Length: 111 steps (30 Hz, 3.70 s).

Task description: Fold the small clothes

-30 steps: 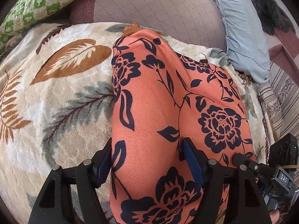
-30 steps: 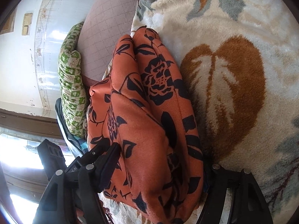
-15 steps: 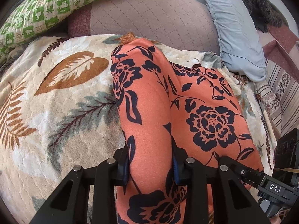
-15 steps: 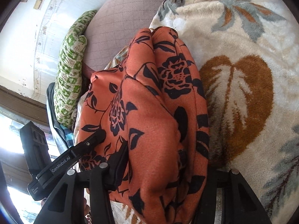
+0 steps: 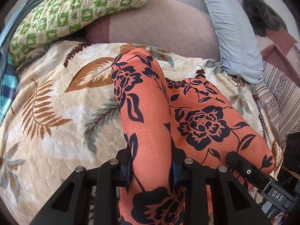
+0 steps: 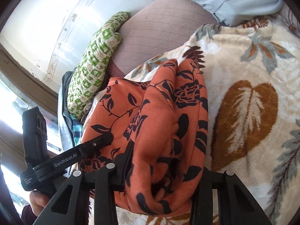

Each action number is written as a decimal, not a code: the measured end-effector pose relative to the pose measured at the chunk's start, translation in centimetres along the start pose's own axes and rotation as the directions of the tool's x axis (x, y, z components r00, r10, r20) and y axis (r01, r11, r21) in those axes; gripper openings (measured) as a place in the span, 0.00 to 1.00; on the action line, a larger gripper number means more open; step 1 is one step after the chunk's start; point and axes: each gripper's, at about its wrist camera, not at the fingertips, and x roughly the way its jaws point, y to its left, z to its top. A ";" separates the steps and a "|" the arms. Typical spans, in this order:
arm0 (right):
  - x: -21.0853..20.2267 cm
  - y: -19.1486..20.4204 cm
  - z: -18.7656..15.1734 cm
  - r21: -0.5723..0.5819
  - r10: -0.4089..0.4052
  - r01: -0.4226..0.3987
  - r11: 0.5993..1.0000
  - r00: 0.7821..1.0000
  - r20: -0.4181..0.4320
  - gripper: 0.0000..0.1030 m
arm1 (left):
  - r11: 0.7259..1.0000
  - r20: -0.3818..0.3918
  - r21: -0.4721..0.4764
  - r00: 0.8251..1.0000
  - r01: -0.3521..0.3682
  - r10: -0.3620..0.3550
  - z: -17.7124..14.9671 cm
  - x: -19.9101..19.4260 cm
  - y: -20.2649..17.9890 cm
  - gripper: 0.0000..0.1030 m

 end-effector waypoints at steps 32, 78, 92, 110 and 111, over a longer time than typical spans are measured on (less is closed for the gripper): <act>-8.9 -2.9 -9.9 0.240 -0.090 0.113 0.964 0.990 -0.106 0.73 | 0.966 0.233 -0.131 0.954 0.223 -0.189 -10.4 -9.7 15.1 0.70; -1.9 1.9 -10.1 0.047 -0.028 0.033 0.998 0.994 -0.105 0.67 | 0.990 0.134 -0.124 0.990 0.066 -0.049 -11.5 -9.8 13.2 0.69; 5.7 8.4 -1.1 0.036 0.055 -0.051 0.998 0.994 -0.091 0.66 | 0.998 0.088 -0.040 0.994 -0.055 0.058 -11.5 -7.2 12.7 0.75; 18.9 14.7 -2.6 -0.113 -0.152 0.120 0.986 0.922 -0.356 0.71 | 0.996 0.053 -0.043 0.995 -0.077 0.079 -12.6 -8.3 13.7 0.84; 19.8 14.4 -3.2 -0.126 -0.163 0.126 0.984 0.921 -0.353 0.72 | 0.996 0.040 -0.044 0.996 -0.079 0.080 -12.7 -8.0 13.9 0.84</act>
